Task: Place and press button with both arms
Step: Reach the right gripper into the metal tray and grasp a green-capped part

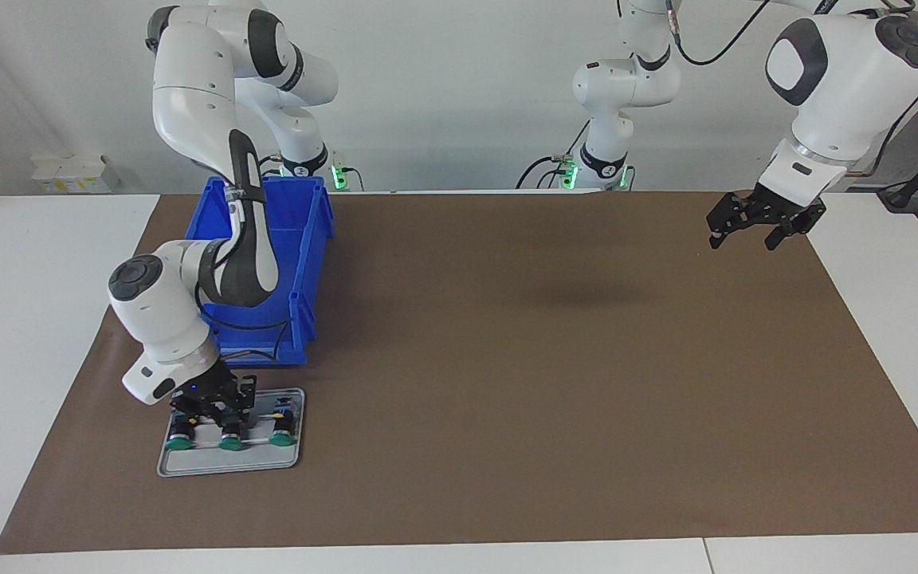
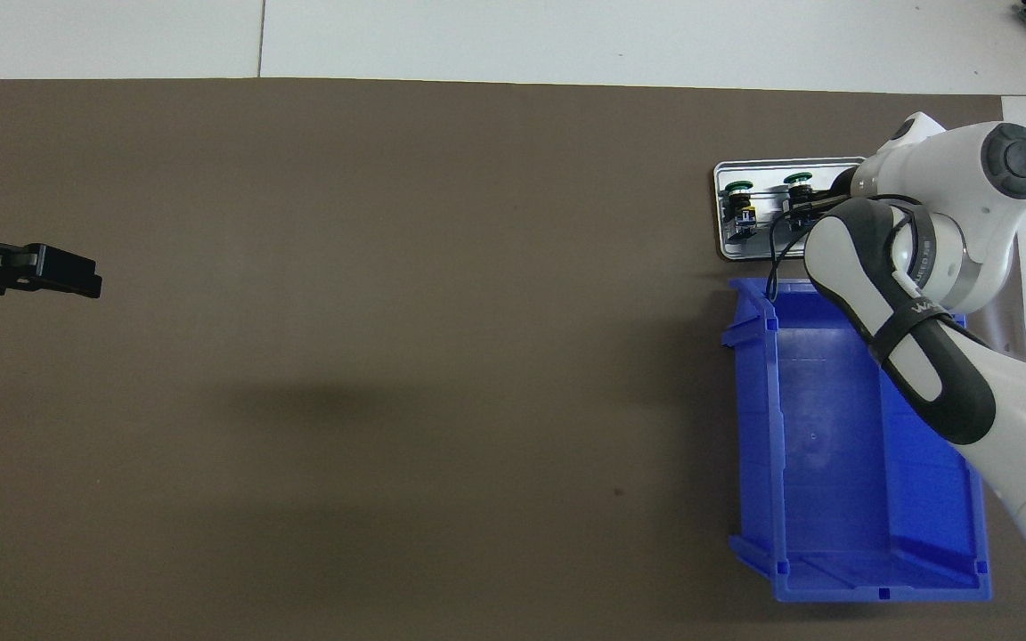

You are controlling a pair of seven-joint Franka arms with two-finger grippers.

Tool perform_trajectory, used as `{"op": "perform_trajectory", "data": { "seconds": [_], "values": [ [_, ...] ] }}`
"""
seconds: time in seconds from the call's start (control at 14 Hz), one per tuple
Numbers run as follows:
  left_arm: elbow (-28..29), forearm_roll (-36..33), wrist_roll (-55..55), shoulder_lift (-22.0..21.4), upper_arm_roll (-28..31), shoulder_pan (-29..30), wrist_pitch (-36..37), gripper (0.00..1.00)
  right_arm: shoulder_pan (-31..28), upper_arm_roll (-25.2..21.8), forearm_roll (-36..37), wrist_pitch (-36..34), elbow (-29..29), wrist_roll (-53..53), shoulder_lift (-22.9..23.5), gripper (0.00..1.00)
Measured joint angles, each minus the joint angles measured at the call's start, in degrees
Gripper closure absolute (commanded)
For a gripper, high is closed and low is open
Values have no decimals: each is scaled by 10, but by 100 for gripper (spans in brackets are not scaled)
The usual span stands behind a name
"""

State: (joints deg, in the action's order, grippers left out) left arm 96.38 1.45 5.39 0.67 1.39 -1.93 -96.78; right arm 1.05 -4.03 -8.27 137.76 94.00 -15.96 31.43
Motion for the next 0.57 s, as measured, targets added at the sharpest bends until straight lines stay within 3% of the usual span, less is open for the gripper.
{"op": "perform_trajectory", "data": {
  "seconds": [0.14, 0.36, 0.57],
  "values": [
    [0, 0, 0, 0, 0, 0, 0, 0, 1, 0, 3, -22, -24, 29, -2, 100],
    [0, 0, 0, 0, 0, 0, 0, 0, 2, -1, 73, -135, -109, 129, -12, 100],
    [0, 0, 0, 0, 0, 0, 0, 0, 10, 0, 89, -228, -175, 252, -25, 100]
  ]
}}
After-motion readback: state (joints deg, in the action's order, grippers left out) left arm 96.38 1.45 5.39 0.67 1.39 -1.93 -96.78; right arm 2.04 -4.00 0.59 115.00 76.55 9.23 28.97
